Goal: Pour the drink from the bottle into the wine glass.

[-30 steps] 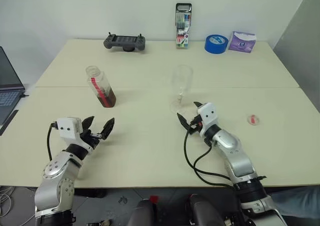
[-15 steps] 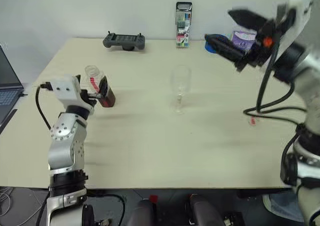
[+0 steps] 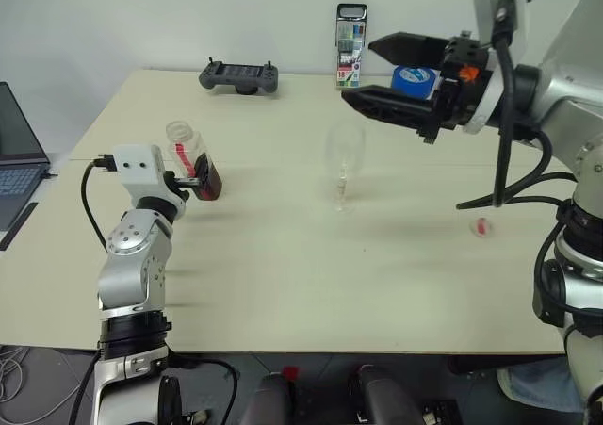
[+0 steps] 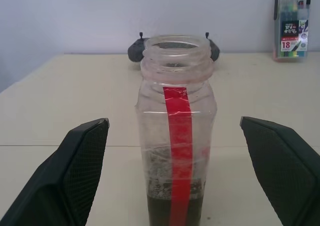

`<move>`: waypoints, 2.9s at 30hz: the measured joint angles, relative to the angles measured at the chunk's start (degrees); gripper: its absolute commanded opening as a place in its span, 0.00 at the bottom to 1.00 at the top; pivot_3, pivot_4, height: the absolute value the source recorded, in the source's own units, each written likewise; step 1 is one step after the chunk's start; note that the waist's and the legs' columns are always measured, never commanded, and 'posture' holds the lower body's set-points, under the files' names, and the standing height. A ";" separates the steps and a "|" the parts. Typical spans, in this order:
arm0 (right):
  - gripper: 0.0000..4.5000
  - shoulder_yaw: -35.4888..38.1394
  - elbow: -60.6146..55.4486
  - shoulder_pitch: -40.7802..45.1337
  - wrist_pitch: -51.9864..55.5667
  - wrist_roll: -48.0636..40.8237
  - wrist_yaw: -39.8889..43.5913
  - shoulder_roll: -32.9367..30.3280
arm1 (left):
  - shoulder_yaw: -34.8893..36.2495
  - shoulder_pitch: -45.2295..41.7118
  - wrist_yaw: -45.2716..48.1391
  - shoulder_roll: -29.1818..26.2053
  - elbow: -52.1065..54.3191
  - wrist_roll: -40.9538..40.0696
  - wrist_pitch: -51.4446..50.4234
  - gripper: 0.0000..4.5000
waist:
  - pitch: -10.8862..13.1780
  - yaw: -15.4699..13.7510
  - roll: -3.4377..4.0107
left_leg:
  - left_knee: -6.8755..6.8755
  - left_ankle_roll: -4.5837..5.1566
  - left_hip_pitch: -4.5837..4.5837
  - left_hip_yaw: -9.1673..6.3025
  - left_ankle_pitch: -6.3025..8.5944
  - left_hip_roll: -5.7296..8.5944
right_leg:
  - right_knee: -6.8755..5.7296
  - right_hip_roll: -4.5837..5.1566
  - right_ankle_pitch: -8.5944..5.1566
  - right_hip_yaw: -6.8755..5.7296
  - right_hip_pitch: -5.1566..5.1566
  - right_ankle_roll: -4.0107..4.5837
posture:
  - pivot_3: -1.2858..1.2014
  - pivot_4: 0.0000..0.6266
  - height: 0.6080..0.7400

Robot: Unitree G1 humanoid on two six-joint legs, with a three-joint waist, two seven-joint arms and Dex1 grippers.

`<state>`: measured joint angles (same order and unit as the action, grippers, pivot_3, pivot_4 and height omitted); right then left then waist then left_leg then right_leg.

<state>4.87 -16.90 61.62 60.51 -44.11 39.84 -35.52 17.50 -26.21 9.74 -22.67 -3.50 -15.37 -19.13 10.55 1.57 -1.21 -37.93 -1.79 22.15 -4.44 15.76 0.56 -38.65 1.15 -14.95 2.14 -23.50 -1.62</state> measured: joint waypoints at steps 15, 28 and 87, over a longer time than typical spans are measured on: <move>1.00 -1.63 0.06 0.32 1.76 -0.52 -1.48 0.73 | -2.56 -16.39 6.11 -0.89 -29.67 3.81 16.95 0.86 | 0.00 0.01 0.00 | -0.07 -0.03 0.63 0.13 -0.02 0.04 | -0.25 0.03 0.01 -0.03 -0.73 0.00 | 0.52 0.24 1.00; 1.00 8.08 -8.41 -12.63 2.15 -3.75 -8.29 -2.62 | -4.40 -17.50 9.62 -1.84 -33.15 5.29 21.02 0.48 | 0.00 -0.12 -0.02 | -0.06 -0.02 0.78 0.00 -0.01 0.03 | -0.22 0.04 0.01 -0.02 -0.77 0.00 | 0.52 0.24 1.00; 1.00 10.58 -26.88 -50.81 -18.58 2.03 -20.14 2.85 | -39.74 -52.15 0.65 -1.01 -64.60 49.74 65.84 0.48 | 0.10 0.08 -0.26 | -0.25 0.12 0.69 0.16 -0.09 0.78 | -0.34 0.15 0.03 0.07 -0.60 -0.39 | 0.52 0.24 1.00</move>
<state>15.46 -43.78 10.81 41.93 -42.08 19.70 -32.67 -22.24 -78.36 10.39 -23.68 -68.10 34.36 46.72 10.65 1.66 -1.47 -38.17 -1.67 22.84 -4.28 15.67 1.33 -38.99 1.30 -14.92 2.21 -24.10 -2.01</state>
